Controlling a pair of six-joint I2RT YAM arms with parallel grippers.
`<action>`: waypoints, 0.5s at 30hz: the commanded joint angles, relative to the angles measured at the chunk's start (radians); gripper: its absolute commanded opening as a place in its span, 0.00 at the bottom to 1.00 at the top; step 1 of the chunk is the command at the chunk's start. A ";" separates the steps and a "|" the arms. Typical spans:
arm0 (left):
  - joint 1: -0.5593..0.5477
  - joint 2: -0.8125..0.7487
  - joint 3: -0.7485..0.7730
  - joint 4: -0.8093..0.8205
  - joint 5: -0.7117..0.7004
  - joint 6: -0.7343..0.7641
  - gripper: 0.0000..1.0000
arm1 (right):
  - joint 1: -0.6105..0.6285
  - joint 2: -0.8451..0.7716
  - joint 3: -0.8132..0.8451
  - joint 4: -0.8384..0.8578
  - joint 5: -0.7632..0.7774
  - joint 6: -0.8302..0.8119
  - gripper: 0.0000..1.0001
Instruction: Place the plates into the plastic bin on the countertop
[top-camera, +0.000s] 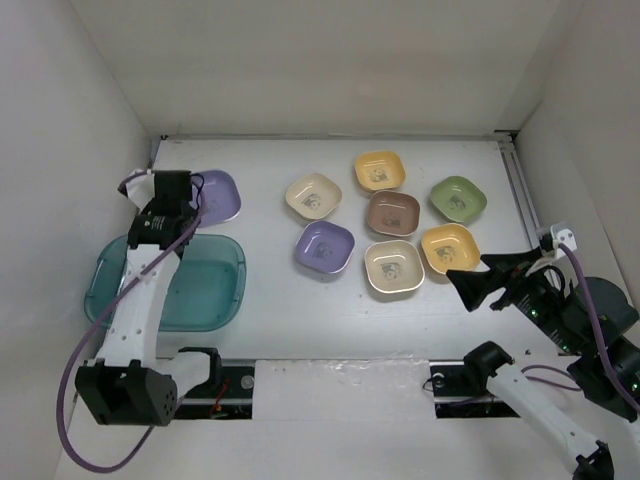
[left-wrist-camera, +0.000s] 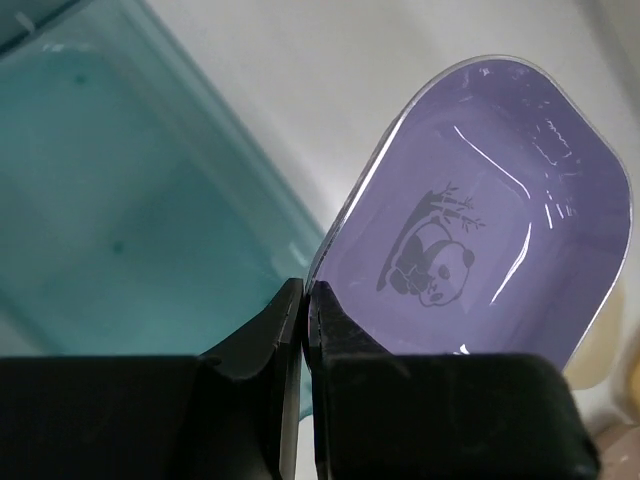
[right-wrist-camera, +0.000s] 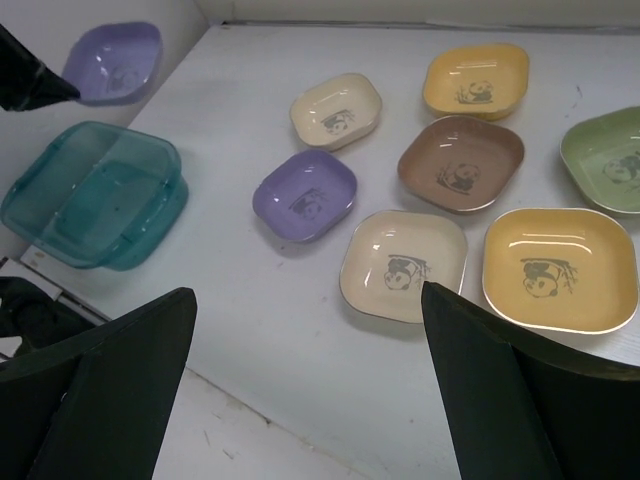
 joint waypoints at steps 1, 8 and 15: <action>0.003 -0.100 -0.097 -0.063 -0.014 -0.001 0.00 | 0.000 -0.004 0.003 0.046 -0.049 -0.021 1.00; -0.023 -0.295 -0.154 -0.264 -0.147 -0.232 0.01 | 0.000 -0.022 -0.016 0.067 -0.089 -0.021 1.00; -0.014 -0.343 -0.131 -0.295 -0.181 -0.175 0.00 | 0.000 -0.031 0.019 0.058 -0.100 -0.049 1.00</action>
